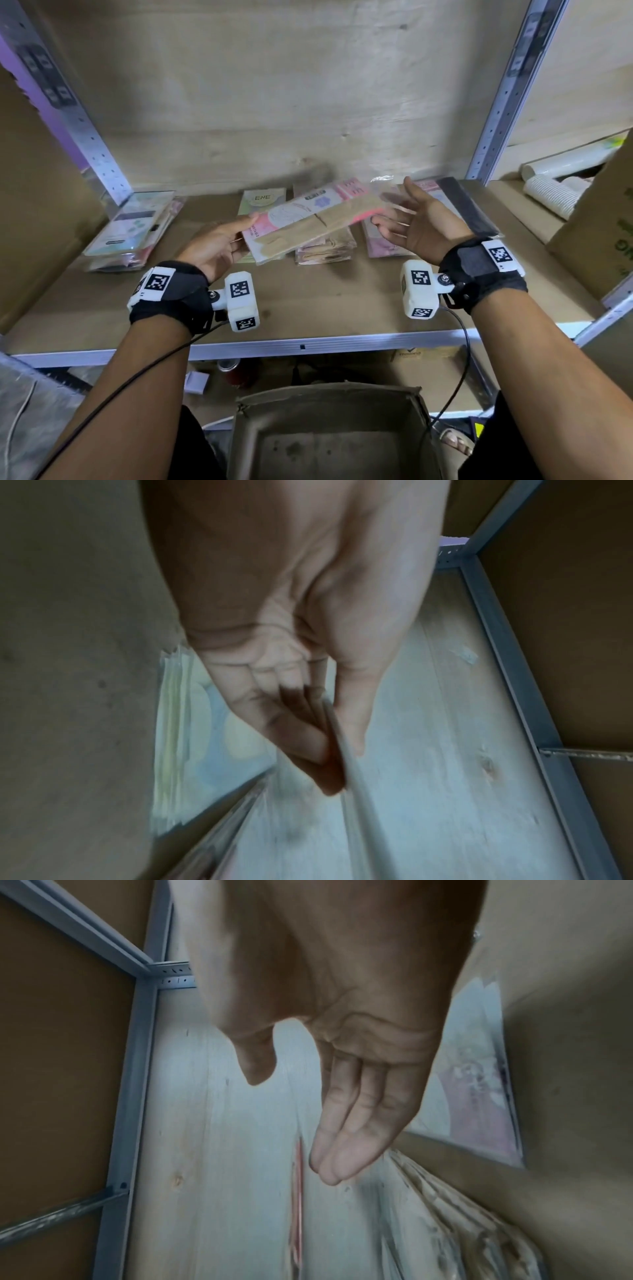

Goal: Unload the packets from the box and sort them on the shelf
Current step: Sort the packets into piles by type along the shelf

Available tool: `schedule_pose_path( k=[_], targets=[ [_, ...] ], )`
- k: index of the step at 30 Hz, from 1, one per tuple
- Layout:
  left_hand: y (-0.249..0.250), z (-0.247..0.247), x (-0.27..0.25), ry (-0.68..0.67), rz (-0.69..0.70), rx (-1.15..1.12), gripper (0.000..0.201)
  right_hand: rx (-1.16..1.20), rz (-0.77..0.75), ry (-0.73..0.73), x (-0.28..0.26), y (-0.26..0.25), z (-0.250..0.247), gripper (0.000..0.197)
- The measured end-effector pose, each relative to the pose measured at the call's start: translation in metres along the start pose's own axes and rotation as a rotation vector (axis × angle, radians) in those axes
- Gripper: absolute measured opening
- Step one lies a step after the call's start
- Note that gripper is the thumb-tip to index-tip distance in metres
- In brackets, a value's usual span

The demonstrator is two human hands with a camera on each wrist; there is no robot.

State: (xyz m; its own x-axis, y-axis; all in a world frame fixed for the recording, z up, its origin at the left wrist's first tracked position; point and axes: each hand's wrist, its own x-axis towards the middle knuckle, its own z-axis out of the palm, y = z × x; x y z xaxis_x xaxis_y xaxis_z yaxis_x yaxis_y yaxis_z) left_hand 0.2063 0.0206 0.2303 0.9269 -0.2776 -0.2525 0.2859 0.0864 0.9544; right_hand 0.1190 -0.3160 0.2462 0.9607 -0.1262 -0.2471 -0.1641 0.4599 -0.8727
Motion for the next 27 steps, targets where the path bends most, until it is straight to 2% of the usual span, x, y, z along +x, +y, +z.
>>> schedule_pose_path(
  k=[4,10,13,16,18,20,23,27],
  targets=[
    [-0.003,0.01,0.0,-0.029,0.014,-0.115,0.033,-0.037,-0.007,-0.051,-0.003,0.0,0.011,0.057],
    [-0.011,0.035,-0.004,-0.257,0.029,0.015,0.044,-0.34,-0.044,-0.126,-0.002,0.027,0.038,0.036],
    [-0.014,0.042,-0.006,-0.296,0.06,0.136,0.051,-0.375,-0.045,-0.126,0.0,0.037,0.045,0.043],
    [-0.013,0.043,-0.007,-0.336,0.064,0.212,0.043,-0.416,-0.085,-0.129,0.001,0.041,0.049,0.04],
    [-0.012,0.039,-0.004,-0.287,0.07,0.219,0.055,-0.403,-0.092,-0.165,0.001,0.039,0.05,0.035],
    [-0.009,0.033,0.0,-0.157,0.101,0.196,0.062,-0.433,-0.086,-0.22,-0.001,0.036,0.048,0.034],
    [-0.006,0.02,0.007,0.06,0.146,0.068,0.044,-0.524,-0.068,-0.268,-0.002,0.033,0.046,0.034],
    [-0.001,0.004,0.008,0.231,0.168,-0.003,0.044,-0.62,-0.026,-0.275,-0.002,0.032,0.042,0.033]
  ],
)
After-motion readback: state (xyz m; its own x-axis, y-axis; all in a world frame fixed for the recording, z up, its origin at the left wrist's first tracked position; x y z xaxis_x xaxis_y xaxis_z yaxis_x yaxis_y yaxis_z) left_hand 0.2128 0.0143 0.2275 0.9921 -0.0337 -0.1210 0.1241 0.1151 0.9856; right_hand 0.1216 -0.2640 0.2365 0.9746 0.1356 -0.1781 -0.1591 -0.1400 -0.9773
